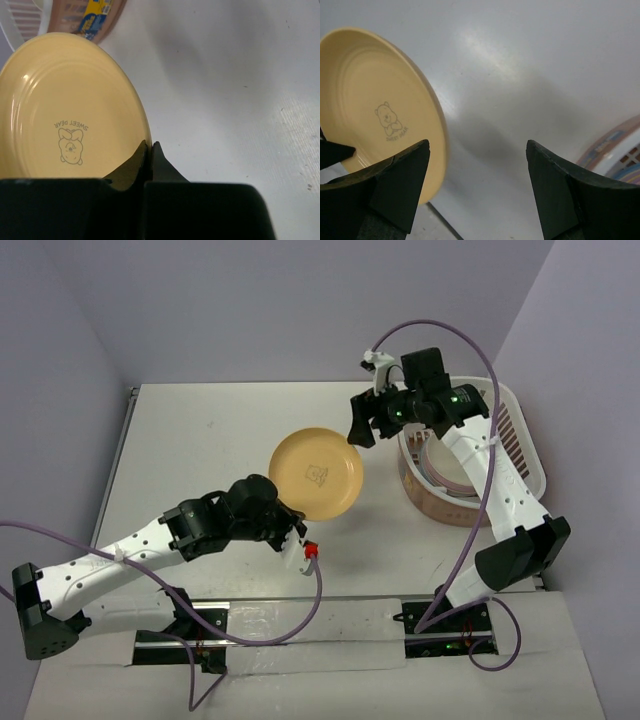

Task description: Place the plates into the plastic bin on the countertop

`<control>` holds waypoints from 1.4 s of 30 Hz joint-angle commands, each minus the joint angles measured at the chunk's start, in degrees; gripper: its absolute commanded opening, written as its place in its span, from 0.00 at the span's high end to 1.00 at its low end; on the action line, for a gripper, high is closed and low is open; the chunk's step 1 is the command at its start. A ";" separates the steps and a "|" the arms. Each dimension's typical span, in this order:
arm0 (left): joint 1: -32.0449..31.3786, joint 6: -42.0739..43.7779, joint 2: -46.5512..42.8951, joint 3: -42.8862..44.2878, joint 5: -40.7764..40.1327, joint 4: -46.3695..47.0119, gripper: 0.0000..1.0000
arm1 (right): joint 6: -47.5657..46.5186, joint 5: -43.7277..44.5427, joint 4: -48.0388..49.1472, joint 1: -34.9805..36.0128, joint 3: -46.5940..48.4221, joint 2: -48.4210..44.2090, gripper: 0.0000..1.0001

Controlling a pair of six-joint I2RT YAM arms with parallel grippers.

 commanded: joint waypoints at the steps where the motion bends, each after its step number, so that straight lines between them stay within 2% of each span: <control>1: -2.66 3.30 -1.05 3.03 -3.20 3.71 1.00 | -2.92 -2.26 -1.99 3.59 -0.76 -0.76 0.19; 3: -3.00 3.10 -0.63 3.73 -2.85 2.96 1.00 | -3.21 -2.45 -2.00 4.02 -0.95 -0.67 0.24; 7: -3.24 2.62 0.20 4.78 -2.59 3.17 1.00 | -4.00 -2.04 -1.42 4.84 -2.91 -0.59 0.40; 14: -3.96 2.16 0.67 6.34 -1.81 2.78 1.00 | -4.67 0.30 -0.06 5.22 -4.60 -0.23 0.56; 15: -4.05 2.16 0.67 6.33 -1.89 2.77 1.00 | -4.67 0.55 -0.05 5.22 -4.43 -0.16 0.61; 16: -4.14 2.07 0.68 6.25 -1.98 2.69 1.00 | -4.58 0.55 -0.05 5.14 -4.26 -0.24 0.72; 17: -4.23 1.88 0.85 6.16 -2.07 2.78 1.00 | -4.49 0.46 0.04 5.14 -4.16 -0.34 0.78; 18: -4.49 1.50 1.02 6.08 -2.36 2.78 0.97 | -4.22 0.48 0.11 5.14 -3.91 -0.60 0.85; 19: -4.58 0.33 1.20 6.16 -3.20 2.95 0.80 | -3.80 0.90 -0.05 5.14 -3.73 -0.86 0.96; 20: -4.66 0.29 1.46 6.16 -3.23 2.95 0.78 | -3.78 0.93 0.04 5.12 -3.57 -1.14 1.00; 22: -4.66 -0.97 1.76 6.01 -4.88 2.95 0.25 | -2.96 2.57 0.34 4.23 -3.94 -2.71 1.00; 23: -4.66 -1.35 1.81 5.81 -5.54 3.30 0.07 | -2.77 3.06 0.38 4.09 -4.00 -2.96 1.00; 24: -4.60 -1.72 1.64 5.61 -6.72 4.22 0.01 | -2.46 3.30 0.61 2.83 -4.28 -3.76 1.00; 25: -4.57 -2.16 1.49 5.55 -7.24 4.62 0.01 | -2.07 3.31 0.91 1.08 -4.72 -4.53 1.00; 30: -2.60 -8.34 1.96 8.45 -8.57 5.52 0.01 | -2.45 0.66 1.16 -17.94 -5.60 -6.74 1.00; 31: -0.36 -11.25 2.45 9.79 -8.57 6.31 0.01 | -2.94 -0.49 0.44 -24.92 -5.12 -6.74 1.00; 32: 1.37 -13.84 2.98 11.07 -8.57 6.66 0.01 | -3.42 -0.74 0.05 -28.77 -4.86 -6.69 1.00; 35: 10.49 -26.13 8.54 19.28 -7.59 4.23 0.01 | -6.18 -0.19 -0.83 -35.61 -4.10 -5.81 1.00; 38: 22.49 -41.68 17.68 30.96 1.49 -3.74 0.01 | -8.76 2.10 -1.10 -41.25 -3.50 -2.77 1.00; 39: 24.93 -48.05 19.98 34.91 4.03 -5.84 0.01 | -9.42 3.21 -0.88 -43.05 -3.55 -1.85 1.00; 42: 29.89 -55.03 25.04 37.62 8.82 -8.90 0.01 | -10.12 5.29 0.66 -45.30 -3.98 1.71 1.00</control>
